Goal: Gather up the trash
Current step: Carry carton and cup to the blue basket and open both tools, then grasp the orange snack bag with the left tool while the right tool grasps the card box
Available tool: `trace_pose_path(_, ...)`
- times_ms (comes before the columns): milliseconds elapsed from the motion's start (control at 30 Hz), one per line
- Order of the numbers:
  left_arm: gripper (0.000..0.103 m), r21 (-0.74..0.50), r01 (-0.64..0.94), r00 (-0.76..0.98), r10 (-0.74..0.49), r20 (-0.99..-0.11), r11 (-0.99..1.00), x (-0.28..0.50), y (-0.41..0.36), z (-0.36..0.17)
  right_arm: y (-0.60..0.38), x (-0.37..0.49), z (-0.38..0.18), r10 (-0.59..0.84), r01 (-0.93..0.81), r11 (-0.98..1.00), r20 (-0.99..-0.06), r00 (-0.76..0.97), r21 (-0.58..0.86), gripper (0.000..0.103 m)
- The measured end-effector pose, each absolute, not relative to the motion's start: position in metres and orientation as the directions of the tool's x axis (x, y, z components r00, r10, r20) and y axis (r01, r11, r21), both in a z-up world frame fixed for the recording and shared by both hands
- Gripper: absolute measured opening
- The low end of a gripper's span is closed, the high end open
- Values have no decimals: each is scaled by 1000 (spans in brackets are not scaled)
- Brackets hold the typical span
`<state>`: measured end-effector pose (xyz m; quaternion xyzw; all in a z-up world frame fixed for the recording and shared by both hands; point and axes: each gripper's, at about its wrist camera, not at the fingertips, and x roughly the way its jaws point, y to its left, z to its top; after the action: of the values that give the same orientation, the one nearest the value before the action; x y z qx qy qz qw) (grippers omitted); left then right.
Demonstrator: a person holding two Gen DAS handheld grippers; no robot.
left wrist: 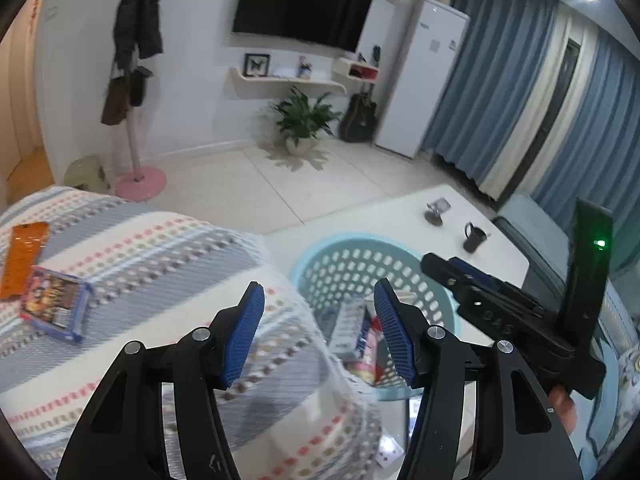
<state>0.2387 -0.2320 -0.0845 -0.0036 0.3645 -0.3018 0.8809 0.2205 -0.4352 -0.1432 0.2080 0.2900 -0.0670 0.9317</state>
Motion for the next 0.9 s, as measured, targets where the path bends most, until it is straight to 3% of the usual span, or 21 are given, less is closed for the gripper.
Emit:
trace_pose_path(233,56,-242,446,623,-493,-608,862,252,-170,-68,-380,238,-107,92,88,946,-517,851,313,44)
trace_pose_path(300,56,-249,404,648,-468,-601,880,260,-145,-64,-356,248,-99,148,16,953,-510,848,302,53)
trace_pose_path(433,56,-248,308,703,-396,-591,918,271,-90,-60,-307,268,-92,243,-104,953,-515,822,283,56)
trace_pose_path(533,57,-260,232,723,-345,-598,937,282,-47,-63,-263,288,-93,314,-193,943,-532,786,270,66)
trace_pose_path(700,70,-283,114,710,-277,-647,952,313,13,-79,-200,317,-101,377,-316,925,-596,709,209,86)
trace_pose_path(767,79,-288,86,697,-264,-667,954,323,28,-87,-177,328,-111,387,-359,916,-639,665,181,89)
trace_pose_path(900,82,-323,73,645,-291,-706,944,349,43,-104,-149,349,-134,362,-399,909,-708,606,123,90)
